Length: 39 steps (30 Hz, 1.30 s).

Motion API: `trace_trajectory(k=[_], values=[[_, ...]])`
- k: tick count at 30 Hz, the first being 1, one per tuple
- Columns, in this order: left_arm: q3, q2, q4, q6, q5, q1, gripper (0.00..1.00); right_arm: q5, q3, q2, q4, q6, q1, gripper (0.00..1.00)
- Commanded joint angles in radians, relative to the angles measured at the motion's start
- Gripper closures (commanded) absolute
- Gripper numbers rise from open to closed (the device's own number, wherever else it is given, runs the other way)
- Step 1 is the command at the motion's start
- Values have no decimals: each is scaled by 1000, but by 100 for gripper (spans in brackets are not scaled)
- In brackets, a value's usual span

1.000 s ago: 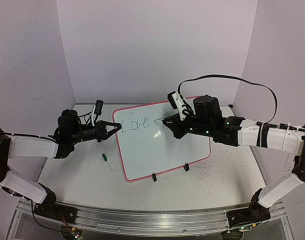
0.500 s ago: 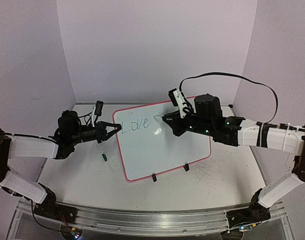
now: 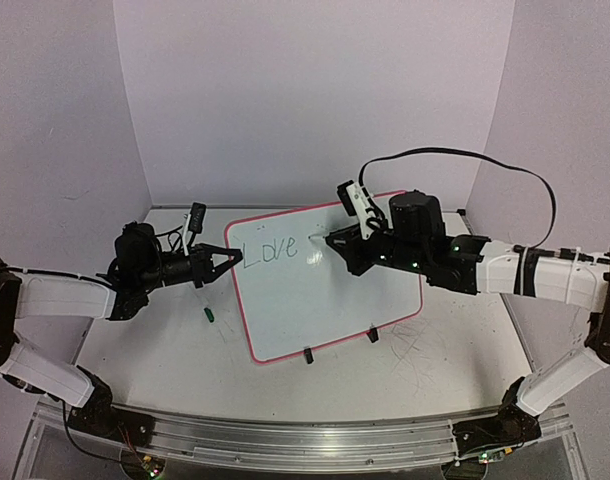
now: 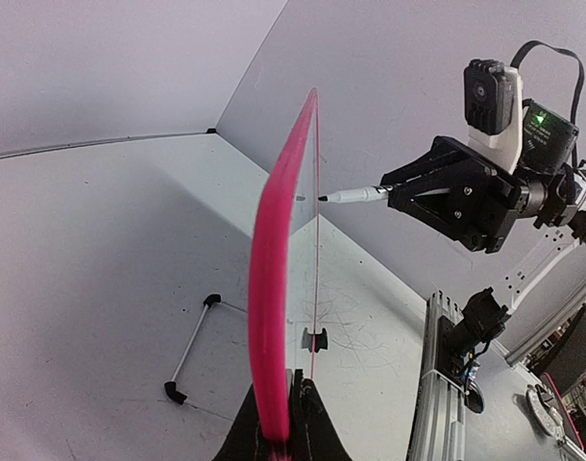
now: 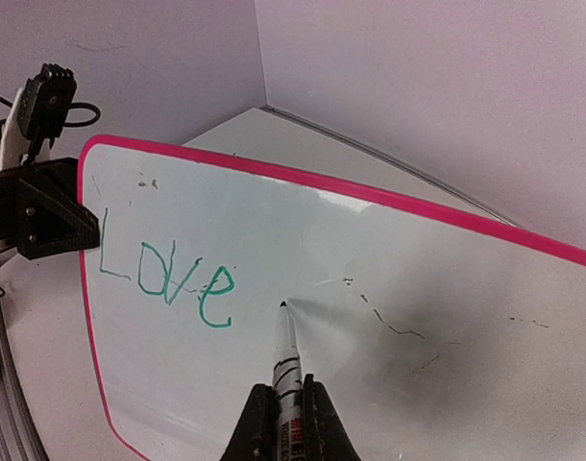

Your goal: Write a sentence on the whiteboard

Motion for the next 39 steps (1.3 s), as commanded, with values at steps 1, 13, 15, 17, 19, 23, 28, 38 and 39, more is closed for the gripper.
trace_trajectory(k=[1, 13, 15, 17, 19, 23, 28, 38, 39], values=[[-22, -2, -26, 85, -52, -4, 100, -12, -17, -46, 30, -18, -3, 100], [-25, -10, -31, 77, -56, -4, 100, -15, -16, -44, 27, -24, -3, 100], [-25, -10, -30, 75, -56, -4, 100, -12, -18, -46, 27, -24, -3, 100], [-25, -11, -31, 74, -57, -4, 100, -8, -19, -50, 27, -23, -3, 100], [-25, -10, -32, 74, -58, -4, 100, -7, -21, -52, 27, -24, -2, 100], [-23, -8, -32, 72, -56, -4, 100, -16, -21, -52, 27, -23, -2, 100], [-22, -5, -34, 70, -58, -4, 100, -17, -21, -49, 27, -24, -3, 100], [-24, -3, -35, 66, -60, -4, 100, -2, -20, -46, 33, -23, -3, 100], [-24, -2, -35, 66, -60, -4, 100, -31, -19, -43, 34, -23, -2, 100]])
